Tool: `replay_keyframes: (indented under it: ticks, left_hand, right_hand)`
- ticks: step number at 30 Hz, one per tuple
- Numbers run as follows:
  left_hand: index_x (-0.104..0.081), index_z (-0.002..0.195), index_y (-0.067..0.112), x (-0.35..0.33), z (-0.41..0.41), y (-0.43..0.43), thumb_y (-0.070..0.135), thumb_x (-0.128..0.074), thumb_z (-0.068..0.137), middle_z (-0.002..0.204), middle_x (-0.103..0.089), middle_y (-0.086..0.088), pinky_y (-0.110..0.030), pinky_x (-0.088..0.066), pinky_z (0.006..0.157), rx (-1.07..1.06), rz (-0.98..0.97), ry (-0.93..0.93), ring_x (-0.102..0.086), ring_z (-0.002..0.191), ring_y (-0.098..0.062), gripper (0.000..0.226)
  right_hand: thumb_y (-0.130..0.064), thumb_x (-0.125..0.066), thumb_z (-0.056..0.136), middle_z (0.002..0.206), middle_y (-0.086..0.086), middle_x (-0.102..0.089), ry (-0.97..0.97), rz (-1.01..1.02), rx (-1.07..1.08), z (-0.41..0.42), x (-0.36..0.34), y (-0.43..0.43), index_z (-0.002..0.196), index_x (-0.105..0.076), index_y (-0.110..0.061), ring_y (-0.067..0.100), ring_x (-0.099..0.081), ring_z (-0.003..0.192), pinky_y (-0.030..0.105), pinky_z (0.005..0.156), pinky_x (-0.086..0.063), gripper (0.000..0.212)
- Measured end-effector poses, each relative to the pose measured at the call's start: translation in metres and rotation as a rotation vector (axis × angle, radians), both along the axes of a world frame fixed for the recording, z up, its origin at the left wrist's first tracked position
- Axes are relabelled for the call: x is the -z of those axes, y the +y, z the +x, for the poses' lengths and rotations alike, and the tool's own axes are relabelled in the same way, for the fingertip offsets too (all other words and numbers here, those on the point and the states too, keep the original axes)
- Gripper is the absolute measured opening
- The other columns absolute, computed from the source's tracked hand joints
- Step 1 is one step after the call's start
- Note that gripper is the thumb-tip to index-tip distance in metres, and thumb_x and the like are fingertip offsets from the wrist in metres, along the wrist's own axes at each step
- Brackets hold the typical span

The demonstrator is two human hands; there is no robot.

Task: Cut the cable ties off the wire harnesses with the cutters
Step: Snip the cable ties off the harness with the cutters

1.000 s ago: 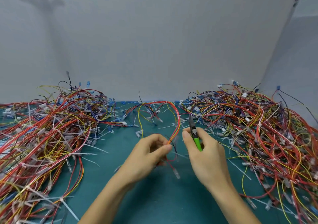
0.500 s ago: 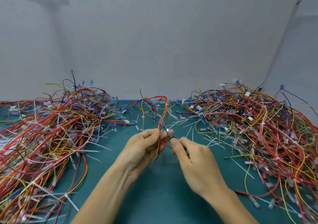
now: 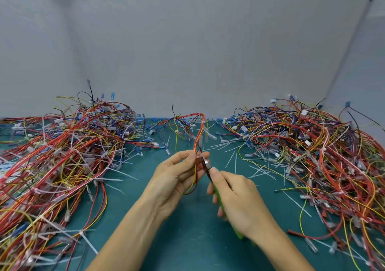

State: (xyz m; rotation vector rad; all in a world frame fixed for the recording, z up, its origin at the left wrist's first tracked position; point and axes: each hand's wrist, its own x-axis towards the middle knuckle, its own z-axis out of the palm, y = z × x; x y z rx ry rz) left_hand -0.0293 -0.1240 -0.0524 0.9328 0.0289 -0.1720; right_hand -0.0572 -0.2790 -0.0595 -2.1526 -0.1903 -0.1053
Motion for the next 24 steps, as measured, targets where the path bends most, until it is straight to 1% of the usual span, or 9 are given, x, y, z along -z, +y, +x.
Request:
replay_keyframes:
  ticks: [3,7,11,13,15,18,20,22,24]
  left_hand:
    - [-0.068,0.099,0.002,-0.002,0.0,-0.001,0.018,-0.067,0.072,0.105,-0.074,-0.015,-0.023,-0.059,0.07,-0.035,-0.001,0.035,-0.073,0.087,-0.018,0.032]
    - [-0.071,0.092,0.003,-0.002,0.0,-0.002,0.016,-0.069,0.07,0.098,-0.073,-0.019,-0.022,-0.058,0.064,-0.071,-0.015,0.065,-0.073,0.078,-0.018,0.026]
    - [-0.07,0.095,0.002,-0.002,0.0,-0.004,0.016,-0.069,0.071,0.1,-0.073,-0.019,-0.022,-0.058,0.064,-0.095,-0.023,0.054,-0.074,0.08,-0.018,0.028]
    - [-0.07,0.094,0.002,-0.001,0.0,-0.005,0.015,-0.069,0.071,0.097,-0.074,-0.017,-0.023,-0.058,0.063,-0.111,-0.034,0.049,-0.074,0.08,-0.019,0.027]
    - [-0.071,0.093,0.002,-0.001,-0.001,-0.006,0.015,-0.069,0.071,0.094,-0.075,-0.015,-0.023,-0.058,0.063,-0.123,-0.039,0.042,-0.074,0.078,-0.018,0.026]
    - [-0.071,0.093,0.002,-0.001,-0.001,-0.007,0.016,-0.07,0.07,0.096,-0.075,-0.016,-0.023,-0.059,0.065,-0.135,-0.033,0.039,-0.074,0.079,-0.018,0.027]
    - [-0.073,0.089,0.004,0.0,-0.001,-0.008,0.017,-0.07,0.069,0.097,-0.075,-0.017,-0.023,-0.058,0.065,-0.146,-0.032,0.041,-0.074,0.079,-0.017,0.024]
    - [-0.077,0.081,0.007,0.0,-0.002,-0.01,0.017,-0.07,0.069,0.097,-0.075,-0.017,-0.022,-0.058,0.064,-0.15,-0.024,0.035,-0.074,0.077,-0.016,0.016]
    - [-0.078,0.078,0.008,0.0,-0.003,-0.011,0.018,-0.07,0.069,0.096,-0.075,-0.016,-0.021,-0.058,0.064,-0.152,-0.023,0.027,-0.073,0.076,-0.015,0.015]
  right_hand:
    - [-0.058,-0.036,0.096,0.062,-0.002,-0.064,0.041,0.035,-0.016,0.001,0.0,0.0,0.075,-0.061,-0.023,0.017,-0.063,0.048,0.044,0.059,-0.056,0.048]
    - [-0.059,-0.035,0.096,0.063,-0.002,-0.064,0.059,0.05,-0.023,0.001,0.0,0.0,0.077,-0.062,-0.023,0.018,-0.064,0.048,0.041,0.056,-0.056,0.048]
    - [-0.058,-0.035,0.096,0.062,-0.002,-0.063,0.041,0.052,-0.022,0.001,0.0,0.001,0.077,-0.061,-0.024,0.016,-0.063,0.047,0.04,0.056,-0.055,0.046]
    - [-0.057,-0.036,0.096,0.061,-0.002,-0.063,0.022,0.052,-0.016,0.001,0.0,0.001,0.076,-0.06,-0.024,0.016,-0.062,0.047,0.041,0.057,-0.055,0.045]
    - [-0.057,-0.035,0.096,0.062,-0.001,-0.064,-0.005,0.041,-0.006,0.001,0.0,0.002,0.076,-0.059,-0.026,0.016,-0.061,0.05,0.042,0.06,-0.055,0.044]
    - [-0.059,-0.034,0.095,0.065,0.0,-0.064,-0.037,0.006,0.015,0.0,0.0,0.002,0.072,-0.06,-0.026,0.019,-0.062,0.059,0.043,0.067,-0.054,0.047]
    - [-0.06,-0.033,0.094,0.062,-0.006,-0.062,-0.04,-0.018,0.021,-0.001,0.0,0.002,0.069,-0.059,-0.025,0.02,-0.062,0.063,0.044,0.07,-0.053,0.05]
    - [-0.06,-0.032,0.093,0.061,-0.013,-0.06,-0.038,-0.04,0.025,-0.002,-0.001,0.003,0.069,-0.059,-0.025,0.02,-0.064,0.066,0.043,0.071,-0.053,0.05]
    - [-0.059,-0.033,0.094,0.061,-0.012,-0.06,-0.045,-0.04,0.034,-0.002,-0.001,0.003,0.069,-0.059,-0.025,0.021,-0.064,0.067,0.042,0.071,-0.053,0.05]
